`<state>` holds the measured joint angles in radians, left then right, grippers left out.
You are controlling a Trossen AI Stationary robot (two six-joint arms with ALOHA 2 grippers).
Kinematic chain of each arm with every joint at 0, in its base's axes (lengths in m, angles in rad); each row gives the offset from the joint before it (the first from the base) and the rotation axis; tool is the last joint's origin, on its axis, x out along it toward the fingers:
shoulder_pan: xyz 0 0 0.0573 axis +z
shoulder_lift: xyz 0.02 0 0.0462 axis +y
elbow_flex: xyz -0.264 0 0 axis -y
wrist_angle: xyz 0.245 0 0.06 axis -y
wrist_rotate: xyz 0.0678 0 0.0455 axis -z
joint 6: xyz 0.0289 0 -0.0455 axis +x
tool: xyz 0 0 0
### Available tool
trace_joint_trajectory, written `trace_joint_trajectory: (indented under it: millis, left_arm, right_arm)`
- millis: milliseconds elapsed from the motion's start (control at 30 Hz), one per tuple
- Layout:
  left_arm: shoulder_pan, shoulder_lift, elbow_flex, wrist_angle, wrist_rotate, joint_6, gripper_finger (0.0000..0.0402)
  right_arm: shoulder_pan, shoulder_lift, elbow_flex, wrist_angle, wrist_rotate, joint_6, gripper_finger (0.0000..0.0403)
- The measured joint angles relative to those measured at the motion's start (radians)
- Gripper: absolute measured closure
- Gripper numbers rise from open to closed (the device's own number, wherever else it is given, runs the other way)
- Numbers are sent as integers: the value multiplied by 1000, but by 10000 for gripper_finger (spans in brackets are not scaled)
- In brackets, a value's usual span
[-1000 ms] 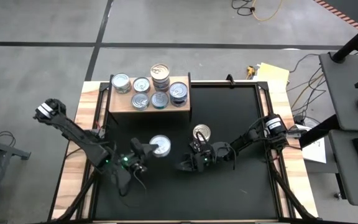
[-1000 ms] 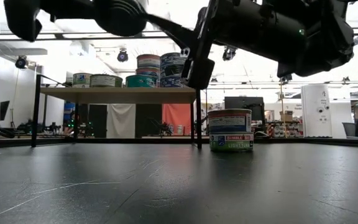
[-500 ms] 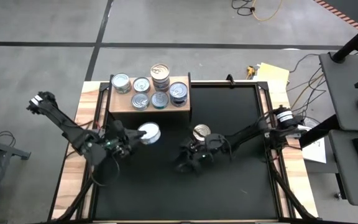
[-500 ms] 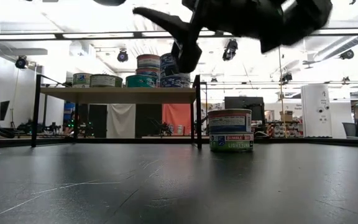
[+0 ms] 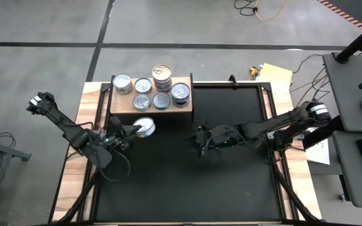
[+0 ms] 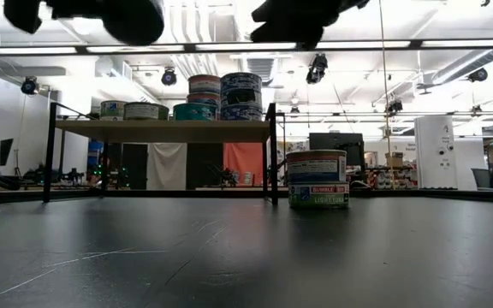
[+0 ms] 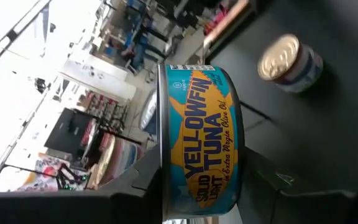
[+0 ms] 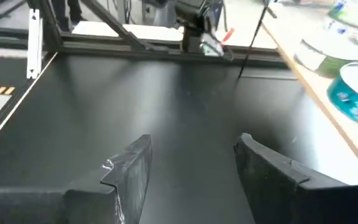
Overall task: Stack canned seafood by type on shelf
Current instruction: Put the yellow/blue tuna can on the shelf
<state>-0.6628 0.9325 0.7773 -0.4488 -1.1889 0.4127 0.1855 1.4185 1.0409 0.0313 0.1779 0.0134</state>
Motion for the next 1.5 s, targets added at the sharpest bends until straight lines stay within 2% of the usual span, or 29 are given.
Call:
trace_joint_trajectory:
  millis: [233,567,767,967,1233,1367,1433,1500]
  left_arm:
    - [1,-2,14,-190,-31,-152,278]
    - [65,-15,14,-511,-33,-340,278]
    - [90,-16,14,-585,-30,-403,278]
    - [90,-15,13,-685,33,-488,278]
    - [91,-14,11,-698,70,-501,275]
    - [90,-3,11,-618,277,-432,274]
    - [89,17,11,-525,317,-392,274]
    - [90,33,20,-470,311,-373,273]
  right_arm:
    - [-50,-94,-96,-4,8,-79,188]
    - [-180,-127,-104,19,9,-202,188]
    - [-228,-127,-104,21,9,-199,188]
    - [-235,-127,-104,19,8,-233,190]
    - [-239,-129,-104,13,8,-261,188]
    - [-245,-131,-104,0,9,-260,191]
    - [-247,-131,-104,-5,10,-260,193]
    - [-247,-131,-104,-5,10,-260,193]
